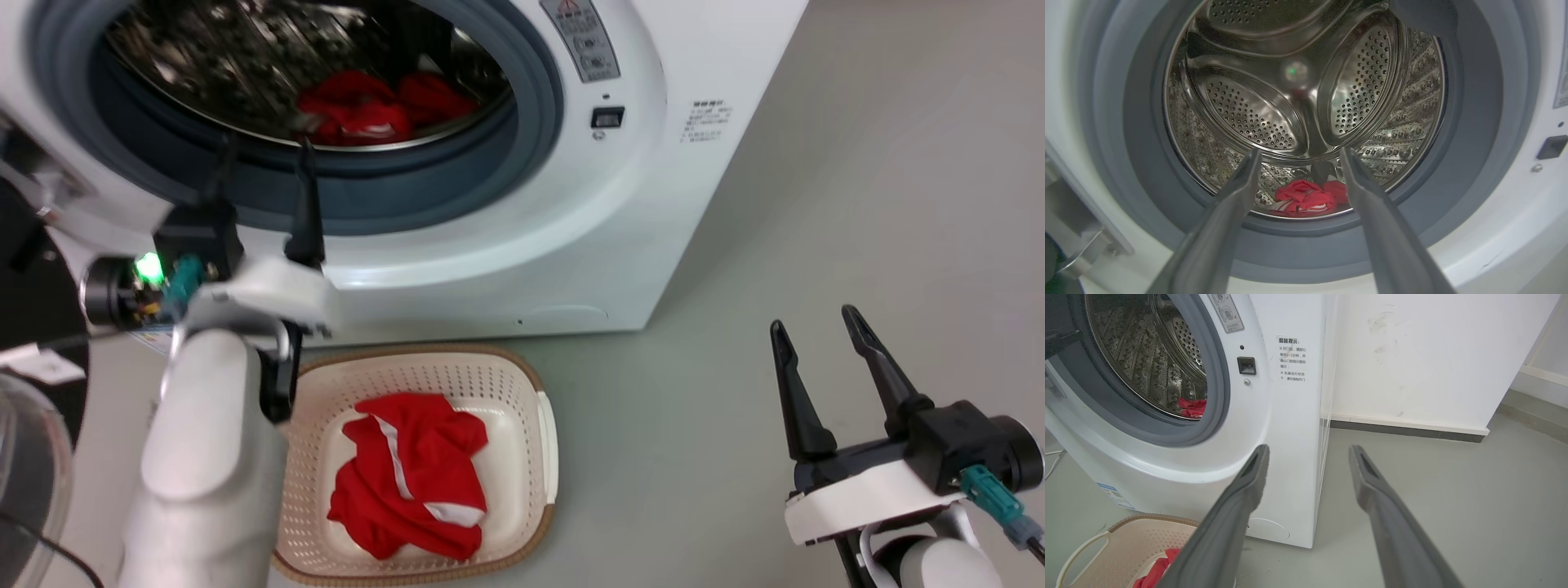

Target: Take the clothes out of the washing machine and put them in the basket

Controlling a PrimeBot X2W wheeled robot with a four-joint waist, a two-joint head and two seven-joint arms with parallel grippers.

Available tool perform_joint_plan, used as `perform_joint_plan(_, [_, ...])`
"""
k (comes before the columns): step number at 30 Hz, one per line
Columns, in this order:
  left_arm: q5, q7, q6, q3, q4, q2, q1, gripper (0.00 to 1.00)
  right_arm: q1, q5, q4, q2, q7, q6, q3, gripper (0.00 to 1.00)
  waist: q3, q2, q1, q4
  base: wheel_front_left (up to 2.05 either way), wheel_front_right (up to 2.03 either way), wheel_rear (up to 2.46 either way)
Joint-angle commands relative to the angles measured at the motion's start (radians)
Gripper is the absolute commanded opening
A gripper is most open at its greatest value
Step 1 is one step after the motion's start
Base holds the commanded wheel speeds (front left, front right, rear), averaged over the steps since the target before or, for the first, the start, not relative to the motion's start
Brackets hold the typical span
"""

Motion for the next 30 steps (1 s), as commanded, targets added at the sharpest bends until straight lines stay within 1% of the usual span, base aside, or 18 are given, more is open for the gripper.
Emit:
perform_joint_plan(1, [0.005, -0.003, -0.003, -0.001, 0.027, 0.006, -0.038, 1.00, -0.020, 0.008, 0.000, 0.000, -0.007, -0.001, 0.003, 1.00, 0.061, 0.0000, 0.0001, -0.034, 0.00, 0.00, 0.00])
perform_joint_plan(6, [0.014, 0.013, -0.008, -0.001, 0.182, 0.058, -0.233, 1.00, -0.061, 0.029, 0.022, 0.000, -0.031, -0.001, 0.020, 1.00, 0.161, 0.0000, 0.0001, -0.078, 0.00, 0.00, 0.00])
perform_joint_plan(9, [0.021, 0.044, -0.010, -0.003, 0.272, 0.091, -0.345, 1.00, -0.091, 0.045, 0.045, 0.000, -0.049, -0.001, 0.035, 1.00, 0.217, 0.0000, 0.0001, -0.111, 0.00, 0.00, 0.00])
perform_joint_plan(12, [0.036, 0.088, -0.016, -0.013, 0.356, 0.137, -0.452, 1.00, -0.112, 0.068, 0.070, 0.001, -0.066, -0.001, 0.055, 1.00, 0.270, 0.0000, 0.0001, -0.146, 0.00, 0.00, 0.00])
perform_joint_plan(16, [0.060, 0.156, -0.026, -0.036, 0.451, 0.178, -0.573, 1.00, -0.145, 0.097, 0.106, 0.001, -0.088, -0.001, 0.079, 1.00, 0.325, 0.0000, 0.0001, -0.187, 0.00, 0.00, 0.00])
perform_joint_plan(18, [0.071, 0.202, -0.036, -0.049, 0.496, 0.201, -0.633, 1.00, -0.157, 0.107, 0.120, 0.001, -0.097, -0.001, 0.094, 1.00, 0.347, 0.0000, 0.0001, -0.205, 0.00, 0.00, 0.00])
perform_joint_plan(20, [0.079, 0.249, -0.036, -0.061, 0.530, 0.205, -0.671, 1.00, -0.167, 0.118, 0.135, 0.001, -0.104, -0.001, 0.109, 1.00, 0.361, 0.0000, 0.0001, -0.221, 0.00, 0.00, 0.00])
perform_joint_plan(22, [0.085, 0.306, -0.045, -0.067, 0.568, 0.237, -0.723, 1.00, -0.179, 0.132, 0.146, 0.001, -0.109, -0.001, 0.127, 1.00, 0.376, 0.0000, 0.0001, -0.241, 0.00, 0.00, 0.00])
perform_joint_plan(30, [0.090, 0.561, -0.055, -0.080, 0.693, 0.313, -0.865, 1.00, -0.199, 0.176, 0.176, 0.001, -0.118, -0.001, 0.174, 1.00, 0.420, 0.0000, 0.0001, -0.303, 0.00, 0.00, 0.00])
